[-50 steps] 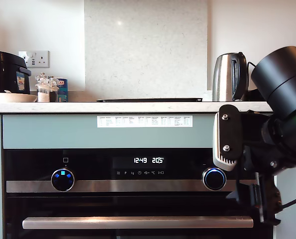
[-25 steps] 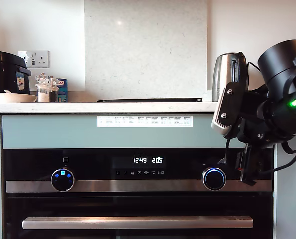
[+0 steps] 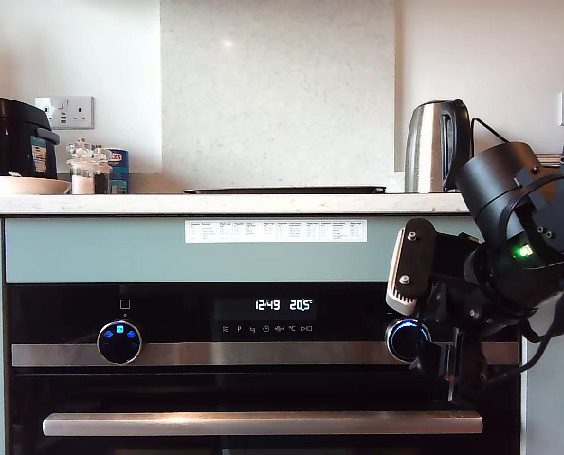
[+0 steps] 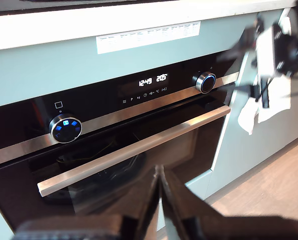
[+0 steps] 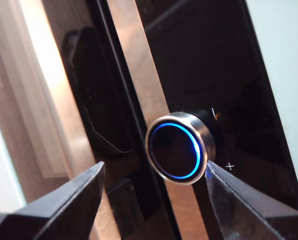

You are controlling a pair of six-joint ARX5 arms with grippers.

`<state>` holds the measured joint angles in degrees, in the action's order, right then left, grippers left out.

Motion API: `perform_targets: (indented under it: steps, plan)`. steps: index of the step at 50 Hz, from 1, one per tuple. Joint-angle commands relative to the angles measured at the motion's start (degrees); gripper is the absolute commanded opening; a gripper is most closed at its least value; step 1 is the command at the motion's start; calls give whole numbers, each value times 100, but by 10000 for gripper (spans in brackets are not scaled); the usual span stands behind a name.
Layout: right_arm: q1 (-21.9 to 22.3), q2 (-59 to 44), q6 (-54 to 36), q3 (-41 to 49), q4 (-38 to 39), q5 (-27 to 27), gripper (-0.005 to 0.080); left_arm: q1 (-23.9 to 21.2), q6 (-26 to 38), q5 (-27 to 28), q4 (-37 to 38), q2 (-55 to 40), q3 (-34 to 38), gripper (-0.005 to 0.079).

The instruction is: Switch the oven temperature to 180 degrees by turning the right rotary switch until the correct number is selected

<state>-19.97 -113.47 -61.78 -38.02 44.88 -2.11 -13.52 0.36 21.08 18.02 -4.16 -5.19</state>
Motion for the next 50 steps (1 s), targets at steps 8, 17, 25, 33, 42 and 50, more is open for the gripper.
perform_targets:
  steps: [8,17,25,33,42,50]
  plan:
    - [-2,-37,-13,-101,-24,-22,583,-13,13,-20,-39,4,4,-22]
    - [131,-37,-15,-111,-72,-52,583,-13,13,-59,-42,4,4,-22]
    - [216,-37,-15,-173,-122,-101,583,-13,13,-59,-39,4,4,-22]
    - [236,-140,-15,-396,-326,-83,583,-13,13,-59,-42,4,4,-22]
    - [229,-358,-17,-697,-474,-90,583,-13,13,-59,-44,4,4,-22]
    - [195,-424,-17,-782,-704,-85,583,-13,13,-59,-42,4,4,-22]
